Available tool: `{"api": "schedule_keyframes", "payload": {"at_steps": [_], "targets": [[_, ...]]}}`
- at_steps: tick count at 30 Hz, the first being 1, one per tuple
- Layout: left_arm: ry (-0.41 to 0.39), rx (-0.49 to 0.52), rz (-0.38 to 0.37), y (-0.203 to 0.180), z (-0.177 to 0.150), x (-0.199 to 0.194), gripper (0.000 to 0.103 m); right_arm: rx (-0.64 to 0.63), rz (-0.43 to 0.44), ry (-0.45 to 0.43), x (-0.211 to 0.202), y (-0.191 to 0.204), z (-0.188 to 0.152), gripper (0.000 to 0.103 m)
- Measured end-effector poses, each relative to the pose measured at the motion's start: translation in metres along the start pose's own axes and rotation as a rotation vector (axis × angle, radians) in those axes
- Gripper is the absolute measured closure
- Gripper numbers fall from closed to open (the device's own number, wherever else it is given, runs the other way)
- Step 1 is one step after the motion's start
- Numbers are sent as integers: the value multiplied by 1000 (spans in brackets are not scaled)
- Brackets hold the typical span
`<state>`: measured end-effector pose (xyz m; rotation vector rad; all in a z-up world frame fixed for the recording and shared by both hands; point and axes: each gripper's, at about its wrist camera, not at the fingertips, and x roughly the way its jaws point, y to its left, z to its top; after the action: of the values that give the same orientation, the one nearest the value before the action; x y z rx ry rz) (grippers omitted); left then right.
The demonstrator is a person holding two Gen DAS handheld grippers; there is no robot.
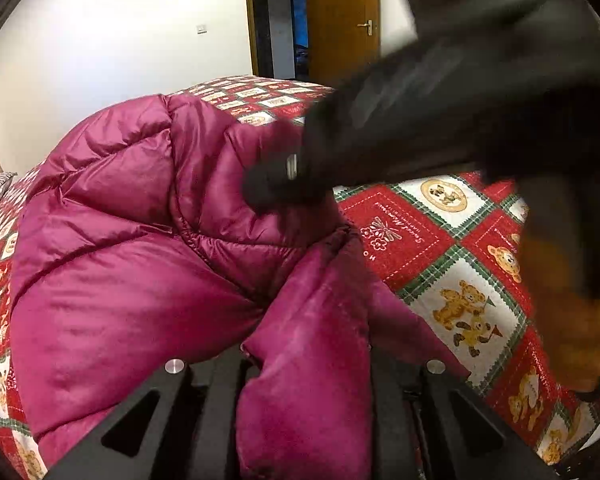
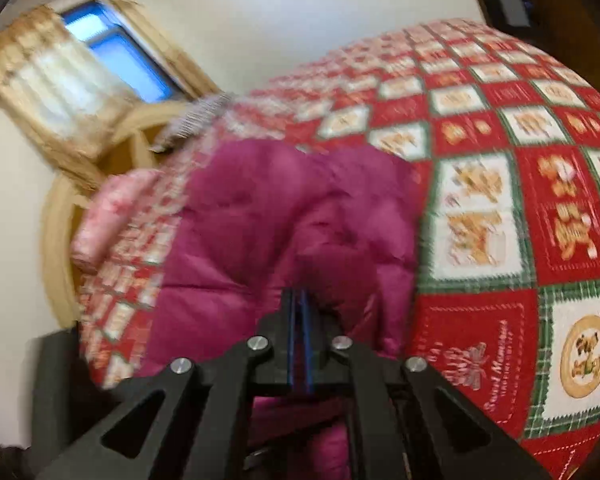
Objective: Fold large clothes
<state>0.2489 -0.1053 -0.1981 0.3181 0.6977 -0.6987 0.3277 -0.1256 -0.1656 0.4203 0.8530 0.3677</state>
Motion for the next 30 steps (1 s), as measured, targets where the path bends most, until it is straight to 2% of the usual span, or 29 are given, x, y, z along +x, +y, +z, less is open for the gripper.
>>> {"api": "schedule_keyframes", "payload": {"at_steps": [3, 6, 9, 12, 16, 19, 20, 24, 28, 30], "targets": [[-15, 22, 9, -6, -5, -9, 81, 31, -15, 36, 11, -12, -3, 103], [-43, 97, 48, -20, -14, -25, 74, 52, -9, 80, 18, -20, -3, 103], [-99, 190, 71, -37, -28, -45, 62, 9, -39, 106, 21, -15, -2, 103], [-111, 244, 52, -48, -40, -62, 59, -16, -41, 132, 23, -15, -1, 103], [-112, 257, 30, -42, -52, -81, 58, -39, -25, 143, 23, -18, -5, 103], [-139, 270, -10, -39, -62, -100, 45, 21, 5, 139, 26, -26, -5, 103], [-146, 271, -33, -38, -65, -106, 45, 32, 14, 138, 27, -27, -4, 103], [-146, 208, -120, -20, -66, -123, 45, 41, 36, 135, 23, -31, -6, 103], [-154, 58, -252, 27, -50, -157, 45, 62, 61, 127, 15, -38, -9, 103], [-187, -24, -254, 51, -32, -162, 44, 54, 59, 123, 13, -36, -8, 103]]}}
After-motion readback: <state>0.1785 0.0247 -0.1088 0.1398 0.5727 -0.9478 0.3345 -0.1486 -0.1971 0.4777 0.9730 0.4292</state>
